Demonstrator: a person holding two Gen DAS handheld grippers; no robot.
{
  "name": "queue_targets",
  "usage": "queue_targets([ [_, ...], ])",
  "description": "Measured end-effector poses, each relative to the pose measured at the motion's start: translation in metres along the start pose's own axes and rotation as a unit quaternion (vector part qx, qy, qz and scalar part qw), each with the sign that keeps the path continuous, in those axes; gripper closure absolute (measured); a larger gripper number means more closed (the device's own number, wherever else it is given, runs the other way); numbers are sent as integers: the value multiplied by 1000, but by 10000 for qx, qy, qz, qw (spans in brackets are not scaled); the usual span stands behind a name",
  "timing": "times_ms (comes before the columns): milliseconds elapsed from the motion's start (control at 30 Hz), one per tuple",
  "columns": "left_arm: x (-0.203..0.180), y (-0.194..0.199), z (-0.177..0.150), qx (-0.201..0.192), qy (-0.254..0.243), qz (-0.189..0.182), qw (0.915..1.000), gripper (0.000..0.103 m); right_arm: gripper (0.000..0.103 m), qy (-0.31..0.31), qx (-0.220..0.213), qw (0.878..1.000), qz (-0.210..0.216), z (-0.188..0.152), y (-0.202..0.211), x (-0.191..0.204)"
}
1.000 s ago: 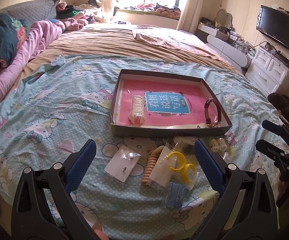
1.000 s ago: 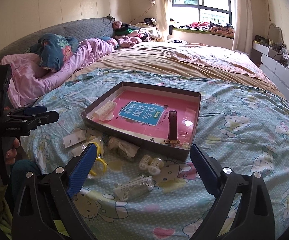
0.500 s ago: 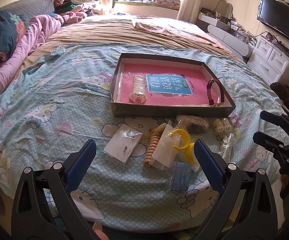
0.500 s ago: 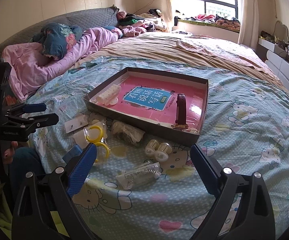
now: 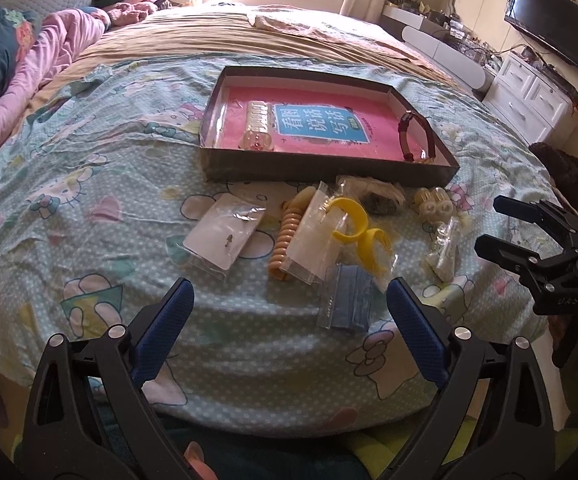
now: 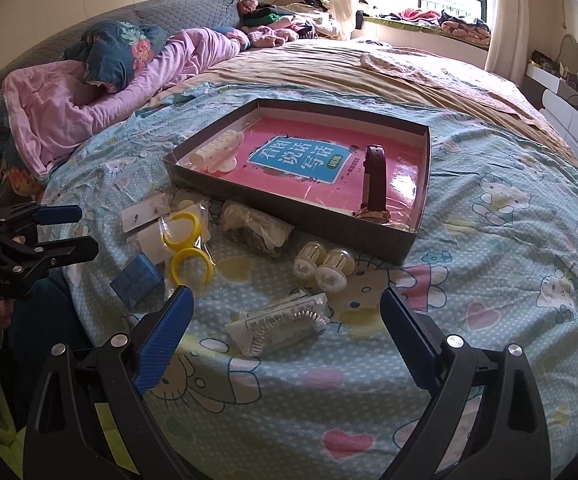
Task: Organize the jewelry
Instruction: 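Open both grippers and withdraw them from the tray toward the remaining items, then grasp the blue packet with the left gripper while the right grasps the bagged comb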
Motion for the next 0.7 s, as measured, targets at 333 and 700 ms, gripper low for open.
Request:
queue_targets([
  [333,-17,-21,-13,328,-59,-442,9985,53,9,131,262,9996,16,-12,-21,1],
  [700,-25,-43,-18,554,80,-705,9959,56,20,222,542,9982,112,-21,-50,3],
])
Point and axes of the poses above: each gripper's, at about its wrist camera, not at the fingertips, and y roughly against the way its jaws point, x to its left, z to its top, the point moved 7 cm from there along -y, roughly the way its jaws point, and after that the axes turned 5 degrees about -y, right-handed, at the moved point
